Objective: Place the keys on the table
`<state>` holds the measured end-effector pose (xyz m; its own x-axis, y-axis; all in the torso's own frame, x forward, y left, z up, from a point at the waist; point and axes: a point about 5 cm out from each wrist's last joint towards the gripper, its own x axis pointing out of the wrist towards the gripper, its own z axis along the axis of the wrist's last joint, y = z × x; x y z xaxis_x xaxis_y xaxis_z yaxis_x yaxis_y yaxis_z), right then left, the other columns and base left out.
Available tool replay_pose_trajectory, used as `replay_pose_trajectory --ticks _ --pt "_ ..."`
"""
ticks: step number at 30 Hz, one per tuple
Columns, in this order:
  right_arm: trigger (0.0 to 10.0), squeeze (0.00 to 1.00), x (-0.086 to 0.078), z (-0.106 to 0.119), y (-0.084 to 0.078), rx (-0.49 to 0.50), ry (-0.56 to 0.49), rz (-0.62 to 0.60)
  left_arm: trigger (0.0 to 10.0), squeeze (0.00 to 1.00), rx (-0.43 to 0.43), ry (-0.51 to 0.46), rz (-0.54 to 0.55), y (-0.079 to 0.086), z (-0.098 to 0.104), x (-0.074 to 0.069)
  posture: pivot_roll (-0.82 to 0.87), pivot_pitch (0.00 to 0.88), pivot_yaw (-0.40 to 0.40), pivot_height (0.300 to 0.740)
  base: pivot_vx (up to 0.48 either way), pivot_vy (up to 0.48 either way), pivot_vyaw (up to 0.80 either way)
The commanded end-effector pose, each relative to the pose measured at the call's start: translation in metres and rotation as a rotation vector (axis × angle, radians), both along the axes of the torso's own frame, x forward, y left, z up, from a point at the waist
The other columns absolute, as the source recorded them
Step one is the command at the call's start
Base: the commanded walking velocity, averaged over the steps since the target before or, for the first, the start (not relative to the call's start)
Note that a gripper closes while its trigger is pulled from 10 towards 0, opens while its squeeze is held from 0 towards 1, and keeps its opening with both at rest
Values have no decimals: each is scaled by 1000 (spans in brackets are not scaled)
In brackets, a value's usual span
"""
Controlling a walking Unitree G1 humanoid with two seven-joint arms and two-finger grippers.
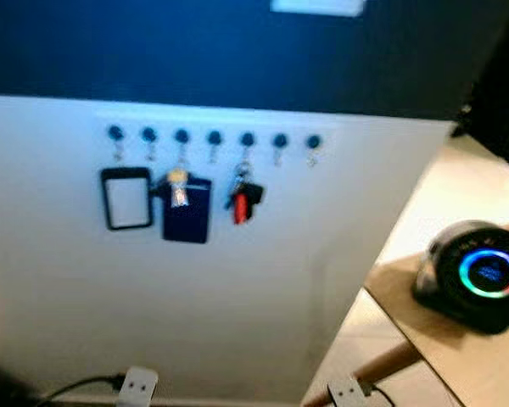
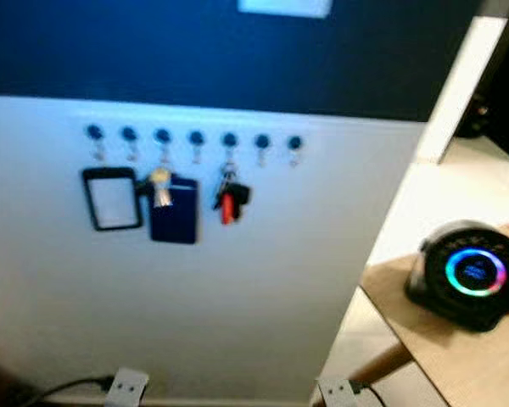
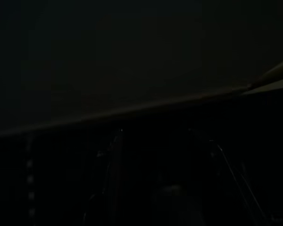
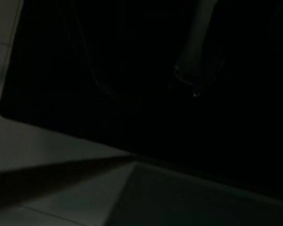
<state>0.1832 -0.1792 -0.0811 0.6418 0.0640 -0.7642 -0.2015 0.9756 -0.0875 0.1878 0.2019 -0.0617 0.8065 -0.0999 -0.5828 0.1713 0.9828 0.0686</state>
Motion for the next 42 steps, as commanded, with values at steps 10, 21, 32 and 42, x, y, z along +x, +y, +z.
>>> replay_pose_trajectory --ticks 10,21,32,42 --pt "10000 0 -2 -1 5 18 6 -9 10000 0 -8 30 27 5 -3 -6 124 49 -55 740 0 0 0" --pt "10000 0 2 1 6 37 -14 -31 10000 0 -16 26 21 3 -3 -6 121 54 -53 740 0 0 0" --pt "10000 0 1 0 5 32 -6 -29 10000 0 -21 22 30 4 -2 -5 121 56 -54 740 -297 0 0" --pt "10000 0 1 0 5 32 -4 -29 10000 0 -9 25 37 5 -2 -5 123 58 -56 740 -144 0 0"
